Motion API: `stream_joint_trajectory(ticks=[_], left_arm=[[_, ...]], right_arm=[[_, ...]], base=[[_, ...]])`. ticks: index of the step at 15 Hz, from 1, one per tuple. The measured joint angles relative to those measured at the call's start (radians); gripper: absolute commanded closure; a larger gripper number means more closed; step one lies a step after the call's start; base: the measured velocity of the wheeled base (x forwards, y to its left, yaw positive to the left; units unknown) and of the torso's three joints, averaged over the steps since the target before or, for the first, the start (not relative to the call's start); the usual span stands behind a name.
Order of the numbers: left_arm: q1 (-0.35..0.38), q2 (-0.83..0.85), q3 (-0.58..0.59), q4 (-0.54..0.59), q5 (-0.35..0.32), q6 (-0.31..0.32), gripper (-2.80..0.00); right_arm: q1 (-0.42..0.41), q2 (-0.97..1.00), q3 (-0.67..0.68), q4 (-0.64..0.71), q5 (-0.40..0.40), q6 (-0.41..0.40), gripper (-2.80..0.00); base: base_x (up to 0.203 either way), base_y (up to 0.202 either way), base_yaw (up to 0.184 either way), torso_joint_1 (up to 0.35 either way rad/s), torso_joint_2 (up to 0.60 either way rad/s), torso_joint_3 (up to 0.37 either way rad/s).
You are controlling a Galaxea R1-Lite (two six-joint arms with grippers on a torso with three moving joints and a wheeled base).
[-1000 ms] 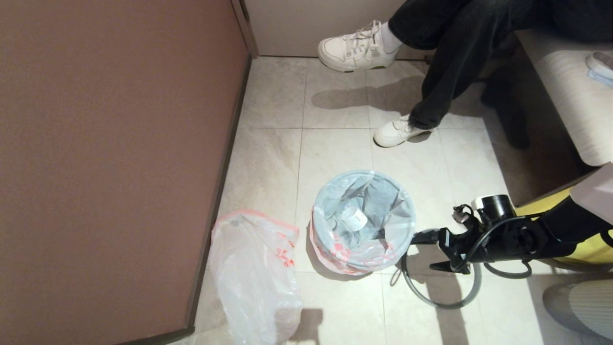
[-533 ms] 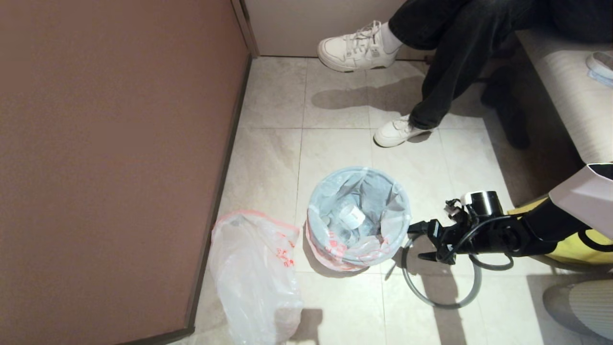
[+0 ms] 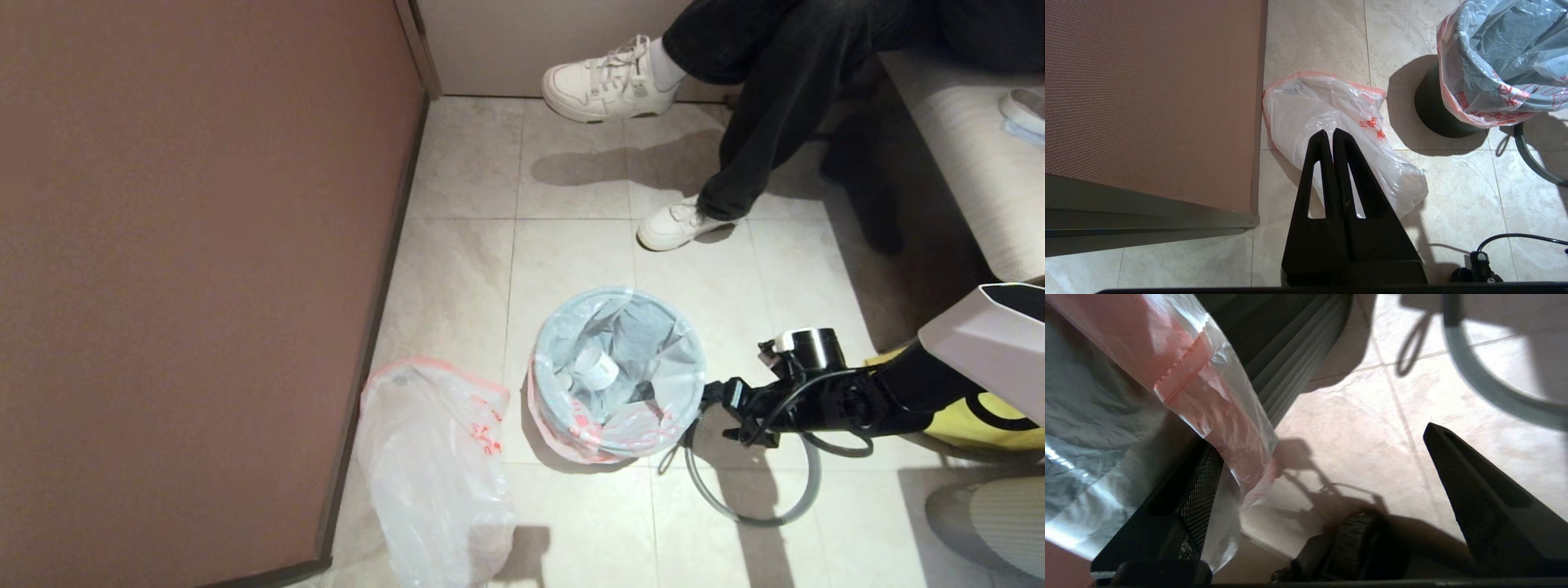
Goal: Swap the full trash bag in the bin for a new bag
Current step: Place the trash bag on the floor
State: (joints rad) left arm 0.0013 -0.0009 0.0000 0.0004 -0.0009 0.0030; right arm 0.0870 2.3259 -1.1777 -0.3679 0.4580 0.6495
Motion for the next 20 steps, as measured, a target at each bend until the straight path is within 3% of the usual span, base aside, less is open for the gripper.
stream_joint_trajectory(ticks=[5,10,13,17,18,20], left_arm=[[0.000,0.000,0.000,0.000,0.000,0.000,0.00],[0.000,0.000,0.000,0.000,0.000,0.000,0.00],[0.000,0.000,0.000,0.000,0.000,0.000,0.00],[0.000,0.000,0.000,0.000,0.000,0.000,0.00],[0.000,0.000,0.000,0.000,0.000,0.000,0.00],[0.000,0.000,0.000,0.000,-0.001,0.000,0.00]], right_arm=[[0.060,0.021,0.000,-0.005,-0.225,-0.112,-2.80],[0.085,0.032,-0.002,-0.022,-0.277,-0.122,-2.80],[0.095,0.047,-0.002,-0.088,-0.382,-0.173,-2.80],[0.097,0.053,-0.002,-0.080,-0.400,-0.182,-2.80],[0.097,0.053,-0.002,-0.080,-0.401,-0.183,0.00],[0.097,0.053,-0.002,-0.080,-0.401,-0.182,0.00]], base=[[0.000,0.000,0.000,0.000,0.00,0.000],[0.000,0.000,0.000,0.000,0.00,0.000],[0.000,0.000,0.000,0.000,0.00,0.000],[0.000,0.000,0.000,0.000,0.00,0.000],[0.000,0.000,0.000,0.000,0.00,0.000],[0.000,0.000,0.000,0.000,0.00,0.000]])
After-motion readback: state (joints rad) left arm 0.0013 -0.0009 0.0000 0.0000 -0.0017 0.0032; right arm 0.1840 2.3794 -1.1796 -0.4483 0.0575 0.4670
